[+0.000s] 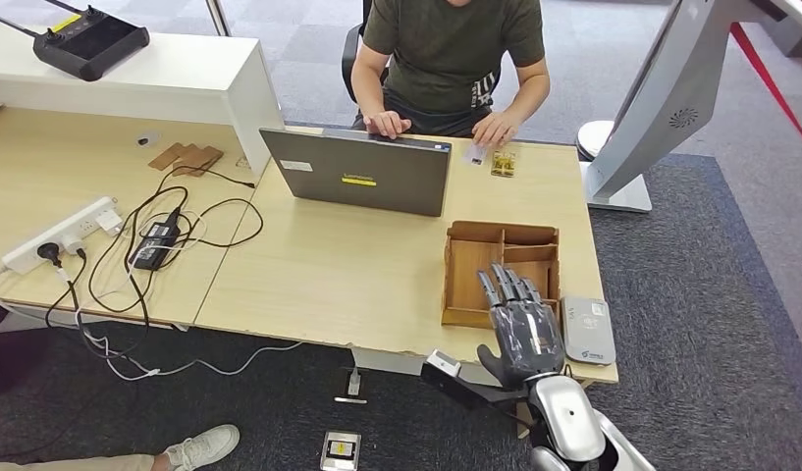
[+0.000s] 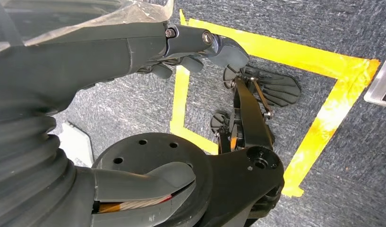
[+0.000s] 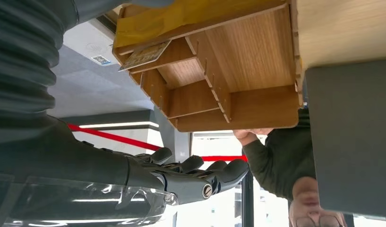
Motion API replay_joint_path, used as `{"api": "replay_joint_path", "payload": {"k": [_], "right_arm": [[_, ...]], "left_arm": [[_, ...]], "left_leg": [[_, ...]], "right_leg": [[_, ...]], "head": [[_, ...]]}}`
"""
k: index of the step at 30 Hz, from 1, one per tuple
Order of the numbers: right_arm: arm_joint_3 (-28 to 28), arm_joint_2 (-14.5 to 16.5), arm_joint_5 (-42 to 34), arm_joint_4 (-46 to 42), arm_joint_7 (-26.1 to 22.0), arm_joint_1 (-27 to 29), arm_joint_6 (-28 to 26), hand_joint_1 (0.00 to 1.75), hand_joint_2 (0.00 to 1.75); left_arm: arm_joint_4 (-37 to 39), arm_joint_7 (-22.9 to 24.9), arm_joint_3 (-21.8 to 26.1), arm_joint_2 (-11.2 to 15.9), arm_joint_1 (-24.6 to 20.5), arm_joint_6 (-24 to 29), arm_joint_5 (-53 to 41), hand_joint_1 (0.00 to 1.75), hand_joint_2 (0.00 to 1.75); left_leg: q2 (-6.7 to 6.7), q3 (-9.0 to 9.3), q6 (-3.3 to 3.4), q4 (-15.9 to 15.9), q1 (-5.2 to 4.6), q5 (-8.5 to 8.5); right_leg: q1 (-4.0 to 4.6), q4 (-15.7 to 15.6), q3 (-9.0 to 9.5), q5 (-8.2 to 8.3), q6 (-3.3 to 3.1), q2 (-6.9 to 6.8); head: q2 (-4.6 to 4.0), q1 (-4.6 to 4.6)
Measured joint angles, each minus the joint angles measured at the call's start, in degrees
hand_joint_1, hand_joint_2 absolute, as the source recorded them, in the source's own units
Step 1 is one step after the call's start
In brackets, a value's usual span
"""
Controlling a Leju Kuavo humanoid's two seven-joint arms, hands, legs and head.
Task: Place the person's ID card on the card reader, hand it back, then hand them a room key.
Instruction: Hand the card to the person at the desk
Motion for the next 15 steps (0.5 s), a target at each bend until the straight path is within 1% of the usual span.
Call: {"api": "replay_joint_path", "payload": {"k": [4, 8, 15], "right_arm": [[0.9, 1.0, -0.4, 4.7, 2.7, -2.4, -1.4, 0.00, 1.75], [1.7, 2.3, 1.9, 9.4, 4.6, -5.1, -3.3, 0.00, 1.75], [2.5, 4.6, 4.4, 15.5, 5.6, -7.9, -2.7, 0.00, 1.75]], "left_arm": [[0.0, 0.4, 0.0, 0.0, -0.1, 0.3, 0.0, 0.00, 1.75], [0.0, 0.5, 0.0, 0.0, -0.1, 0.5, 0.1, 0.00, 1.75], [0.0, 0.5, 0.0, 0.0, -0.1, 0.5, 0.1, 0.00, 1.75]], "left_leg": [[0.00, 0.00, 0.00, 0.0, 0.00, 0.00], [0.01, 0.02, 0.00, 0.0, 0.00, 0.01], [0.01, 0.01, -0.01, 0.0, 0.00, 0.01]], "right_leg": [[0.00, 0.0, -0.01, 0.00, 0.00, 0.00], [0.00, 0.0, 0.00, 0.00, 0.00, 0.00], [0.00, 0.0, 0.00, 0.00, 0.00, 0.00]], "head": [[0.00, 0.01], [0.00, 0.01], [0.00, 0.01]]}}
